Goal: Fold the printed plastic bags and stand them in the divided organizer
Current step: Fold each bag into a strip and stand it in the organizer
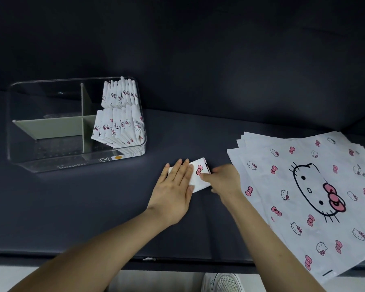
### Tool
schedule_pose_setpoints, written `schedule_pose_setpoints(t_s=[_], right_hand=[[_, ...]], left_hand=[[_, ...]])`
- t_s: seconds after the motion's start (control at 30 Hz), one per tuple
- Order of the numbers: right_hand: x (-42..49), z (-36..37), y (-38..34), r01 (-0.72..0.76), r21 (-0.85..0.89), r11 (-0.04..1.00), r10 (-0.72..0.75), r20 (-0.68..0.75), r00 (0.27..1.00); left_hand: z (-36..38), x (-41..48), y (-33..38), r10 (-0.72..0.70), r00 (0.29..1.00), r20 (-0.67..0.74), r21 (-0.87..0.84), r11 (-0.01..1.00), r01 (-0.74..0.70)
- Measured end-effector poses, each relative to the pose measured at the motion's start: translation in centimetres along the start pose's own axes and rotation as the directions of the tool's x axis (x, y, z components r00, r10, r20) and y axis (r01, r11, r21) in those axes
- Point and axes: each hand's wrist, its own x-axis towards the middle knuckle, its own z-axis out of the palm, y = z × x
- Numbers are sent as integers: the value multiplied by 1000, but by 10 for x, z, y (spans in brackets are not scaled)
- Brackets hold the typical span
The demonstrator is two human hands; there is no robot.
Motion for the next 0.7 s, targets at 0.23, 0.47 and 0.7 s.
schedule_pose_setpoints(t_s=[0.23,0.47,0.7], right_hand=[[0,-8,-13,-36,-66,997,46,160,986],[-14,-17,-11,-76,301,951,5,232,973],[-40,-27,-31,-66,536,842,-115,297,948]], left_hand=[[2,-2,-1,4,1000,19,-49,999,-3],[-17,-6,-10,-208,977,-41,-634,761,136],[-80,-14,-29,-552,768,325,-936,-69,346]])
